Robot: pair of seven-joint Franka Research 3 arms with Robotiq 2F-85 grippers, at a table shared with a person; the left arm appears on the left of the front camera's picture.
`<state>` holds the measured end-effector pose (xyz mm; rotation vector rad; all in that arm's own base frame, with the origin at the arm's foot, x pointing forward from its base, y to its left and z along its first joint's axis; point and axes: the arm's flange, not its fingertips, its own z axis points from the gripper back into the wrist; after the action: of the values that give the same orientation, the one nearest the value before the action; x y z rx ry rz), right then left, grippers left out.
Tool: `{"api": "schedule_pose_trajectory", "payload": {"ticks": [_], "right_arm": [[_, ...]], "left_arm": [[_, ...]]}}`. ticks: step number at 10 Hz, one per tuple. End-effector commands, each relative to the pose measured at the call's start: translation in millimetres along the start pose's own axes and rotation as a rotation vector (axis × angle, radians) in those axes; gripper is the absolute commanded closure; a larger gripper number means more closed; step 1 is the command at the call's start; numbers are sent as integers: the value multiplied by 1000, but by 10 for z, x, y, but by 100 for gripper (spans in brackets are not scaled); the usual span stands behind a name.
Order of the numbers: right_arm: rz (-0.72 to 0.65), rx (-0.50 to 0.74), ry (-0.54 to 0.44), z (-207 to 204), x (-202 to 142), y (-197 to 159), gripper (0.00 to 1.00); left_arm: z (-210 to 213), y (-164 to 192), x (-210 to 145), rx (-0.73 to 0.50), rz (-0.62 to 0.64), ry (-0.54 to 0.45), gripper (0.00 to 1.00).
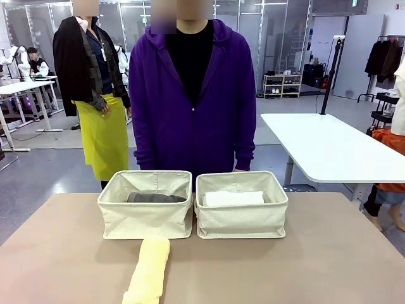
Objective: Divide the towels into two baskets.
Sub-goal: Pick up one hotel-folded towel from the bottom of the table and place it in the Fabric basket indicated by the person.
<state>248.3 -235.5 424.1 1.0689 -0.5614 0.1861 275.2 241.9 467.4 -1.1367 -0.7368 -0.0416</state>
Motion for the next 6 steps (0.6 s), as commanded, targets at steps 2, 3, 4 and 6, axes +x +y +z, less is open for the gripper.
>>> {"api": "schedule_pose_trajectory", "payload": {"ticks": [2,3,4,6], "right_arm": [[0,0,0,0,0,0,17],[0,0,0,0,0,0,17],[0,0,0,0,0,0,17],[0,0,0,0,0,0,17]], "left_arm": [[32,-38,-2,-14,4,-5,0],[32,-38,-2,-14,4,-5,0],[32,-38,-2,-14,4,-5,0],[32,-38,-2,-14,4,-5,0]]}}
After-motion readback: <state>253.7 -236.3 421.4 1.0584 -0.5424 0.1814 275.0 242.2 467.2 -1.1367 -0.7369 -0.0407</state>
